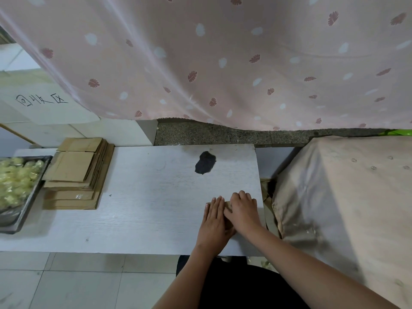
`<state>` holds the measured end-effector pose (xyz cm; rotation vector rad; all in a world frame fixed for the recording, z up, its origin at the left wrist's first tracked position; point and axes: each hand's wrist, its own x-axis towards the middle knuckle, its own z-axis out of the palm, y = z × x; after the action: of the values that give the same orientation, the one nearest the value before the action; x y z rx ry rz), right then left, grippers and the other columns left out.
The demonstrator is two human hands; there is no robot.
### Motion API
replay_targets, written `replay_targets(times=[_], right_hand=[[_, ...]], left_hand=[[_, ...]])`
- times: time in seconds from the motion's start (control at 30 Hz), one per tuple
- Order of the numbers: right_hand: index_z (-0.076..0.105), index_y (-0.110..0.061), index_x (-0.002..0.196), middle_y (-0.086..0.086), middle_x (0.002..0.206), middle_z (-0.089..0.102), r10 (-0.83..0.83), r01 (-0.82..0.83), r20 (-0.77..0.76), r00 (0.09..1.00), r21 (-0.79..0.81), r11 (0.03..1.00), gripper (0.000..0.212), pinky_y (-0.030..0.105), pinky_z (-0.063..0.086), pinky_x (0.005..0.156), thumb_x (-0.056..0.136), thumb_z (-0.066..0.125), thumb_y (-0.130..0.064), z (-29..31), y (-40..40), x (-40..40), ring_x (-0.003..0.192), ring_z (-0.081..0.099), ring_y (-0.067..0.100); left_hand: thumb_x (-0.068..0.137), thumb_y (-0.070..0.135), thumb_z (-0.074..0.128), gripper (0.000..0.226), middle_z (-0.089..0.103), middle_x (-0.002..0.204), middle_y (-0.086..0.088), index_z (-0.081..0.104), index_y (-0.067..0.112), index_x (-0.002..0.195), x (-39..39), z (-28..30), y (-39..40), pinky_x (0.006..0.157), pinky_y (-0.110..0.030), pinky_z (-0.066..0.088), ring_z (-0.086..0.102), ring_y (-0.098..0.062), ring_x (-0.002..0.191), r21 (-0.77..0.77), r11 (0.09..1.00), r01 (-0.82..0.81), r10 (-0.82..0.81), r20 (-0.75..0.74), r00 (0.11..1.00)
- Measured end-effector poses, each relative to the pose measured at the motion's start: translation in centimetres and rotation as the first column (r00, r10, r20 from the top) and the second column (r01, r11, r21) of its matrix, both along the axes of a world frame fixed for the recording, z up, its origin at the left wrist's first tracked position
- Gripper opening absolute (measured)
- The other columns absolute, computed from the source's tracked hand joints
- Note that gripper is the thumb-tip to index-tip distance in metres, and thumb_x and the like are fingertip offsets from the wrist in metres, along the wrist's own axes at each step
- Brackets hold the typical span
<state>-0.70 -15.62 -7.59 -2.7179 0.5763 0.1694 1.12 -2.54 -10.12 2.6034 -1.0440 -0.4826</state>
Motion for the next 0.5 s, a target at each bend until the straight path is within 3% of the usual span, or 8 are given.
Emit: replay_targets(times=[0.07,0.23,0.5], right_hand=[[0.055,-0.014,0.108,0.002,0.11,0.052,-0.014,0.013,-0.021,1.0,-0.016,1.0,0.028,0.033,0.039,0.092,0.096,0.048,-0.037,-0.1,0.3,0.3,0.107,0.048,0.02],[0.056,-0.013,0.107,0.003,0.109,0.053,-0.033,0.031,-0.054,0.998,-0.03,0.999,0.024,0.033,0.038,0.09,0.093,0.05,-0.031,-0.5,0.3,0.4,0.105,0.048,0.021],[0.057,-0.014,0.109,0.005,0.111,0.055,-0.087,0.084,-0.055,0.995,-0.049,0.995,0.022,0.035,0.038,0.09,0.098,0.045,-0.028,-0.6,1.4,1.0,0.107,0.049,0.023]], left_hand=[[0.099,0.051,0.047,0.083,0.016,0.165,-0.013,0.017,-0.001,0.156,0.0,0.2,0.0,0.123,-0.045,-0.011,0.002,-0.025,0.154,-0.027,1.0,-0.007,0.007,0.009,1.0],[0.099,0.048,0.05,0.081,0.02,0.165,-0.01,0.019,0.001,0.156,0.1,0.2,-0.1,0.121,-0.034,-0.017,0.002,-0.023,0.155,-0.089,0.995,-0.044,0.042,-0.027,0.999],[0.099,0.033,0.056,0.069,0.035,0.158,-0.013,0.03,0.0,0.154,0.1,0.2,-0.4,0.124,-0.039,-0.005,0.015,-0.026,0.154,-0.107,0.992,-0.064,0.063,-0.004,0.998]])
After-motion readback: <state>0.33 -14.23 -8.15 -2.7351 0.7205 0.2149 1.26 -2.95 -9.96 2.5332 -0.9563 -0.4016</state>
